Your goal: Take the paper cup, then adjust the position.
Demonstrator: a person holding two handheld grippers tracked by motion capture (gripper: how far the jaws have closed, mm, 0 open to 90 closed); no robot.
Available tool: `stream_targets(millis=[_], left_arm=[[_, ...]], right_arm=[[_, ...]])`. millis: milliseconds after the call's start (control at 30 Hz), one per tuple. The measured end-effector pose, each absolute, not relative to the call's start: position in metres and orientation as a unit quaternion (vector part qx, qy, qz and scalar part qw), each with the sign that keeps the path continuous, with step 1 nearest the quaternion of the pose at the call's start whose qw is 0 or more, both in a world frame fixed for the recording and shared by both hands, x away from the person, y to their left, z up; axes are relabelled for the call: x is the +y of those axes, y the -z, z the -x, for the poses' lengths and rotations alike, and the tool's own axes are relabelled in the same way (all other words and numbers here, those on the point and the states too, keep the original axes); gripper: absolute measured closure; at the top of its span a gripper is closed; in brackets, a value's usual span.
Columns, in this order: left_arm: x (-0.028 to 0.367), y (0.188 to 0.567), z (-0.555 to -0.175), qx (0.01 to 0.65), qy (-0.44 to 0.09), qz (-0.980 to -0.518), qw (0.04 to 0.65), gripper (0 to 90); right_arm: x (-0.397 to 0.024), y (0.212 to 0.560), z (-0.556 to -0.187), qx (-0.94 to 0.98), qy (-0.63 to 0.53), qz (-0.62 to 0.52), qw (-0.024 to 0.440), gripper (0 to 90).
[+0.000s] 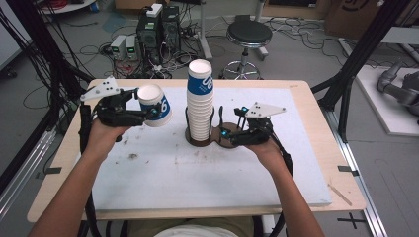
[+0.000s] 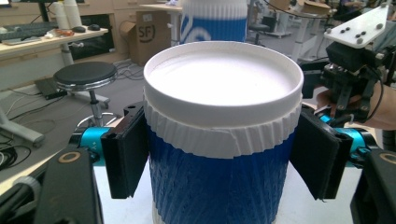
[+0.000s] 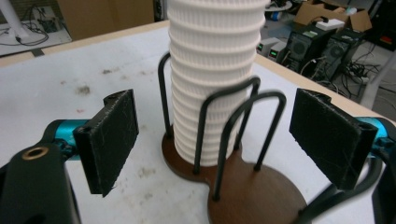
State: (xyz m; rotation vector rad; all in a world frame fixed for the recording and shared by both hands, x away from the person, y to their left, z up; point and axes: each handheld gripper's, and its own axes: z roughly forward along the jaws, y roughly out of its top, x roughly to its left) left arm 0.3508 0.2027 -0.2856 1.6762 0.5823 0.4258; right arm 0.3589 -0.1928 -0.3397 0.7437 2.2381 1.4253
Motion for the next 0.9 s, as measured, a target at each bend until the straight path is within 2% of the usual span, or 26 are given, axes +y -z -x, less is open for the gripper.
stream_targets(millis=[133, 300, 900], left_arm=[[0.203, 0.3, -0.349, 0.263, -0.18, -0.726, 0.61, 27.1], [0.197, 0.311, -0.349, 0.265, -0.17, -0.732, 0.604, 27.1], [0.162, 0.325, -0.34, 0.226, -0.14, -0.757, 0.597, 27.1]], right_arm=[[-0.2, 0.351, -0.356, 0.8, -0.499, -0.269, 0.197, 15.7], [-0.2, 0.363, -0.355, 0.797, -0.506, -0.277, 0.179, 15.7], [-0.183, 0.363, -0.344, 0.795, -0.547, -0.223, 0.14, 15.6]])
